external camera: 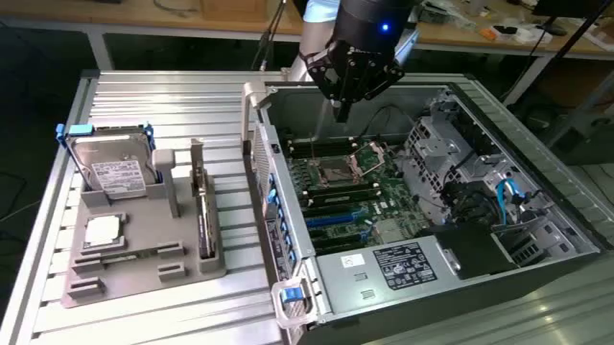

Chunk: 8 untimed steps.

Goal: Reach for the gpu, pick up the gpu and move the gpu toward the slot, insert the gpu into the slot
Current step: 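Reach for the gpu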

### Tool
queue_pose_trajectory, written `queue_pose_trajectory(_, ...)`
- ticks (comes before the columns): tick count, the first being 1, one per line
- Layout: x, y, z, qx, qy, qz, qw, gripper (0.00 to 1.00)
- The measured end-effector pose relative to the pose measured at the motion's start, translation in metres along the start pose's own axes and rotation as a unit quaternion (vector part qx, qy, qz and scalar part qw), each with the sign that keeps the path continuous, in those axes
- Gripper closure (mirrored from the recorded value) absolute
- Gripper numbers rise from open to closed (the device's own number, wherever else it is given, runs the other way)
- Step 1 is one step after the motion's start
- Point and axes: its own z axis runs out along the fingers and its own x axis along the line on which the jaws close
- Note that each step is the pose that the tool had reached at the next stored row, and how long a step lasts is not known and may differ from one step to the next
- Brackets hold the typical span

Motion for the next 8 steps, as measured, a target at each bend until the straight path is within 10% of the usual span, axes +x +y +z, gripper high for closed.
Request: queue_pose_trajectory(8, 0.0102, -0.0008, -0.0003, 0.0, 0.0, 0.0, 1.0, 0.89)
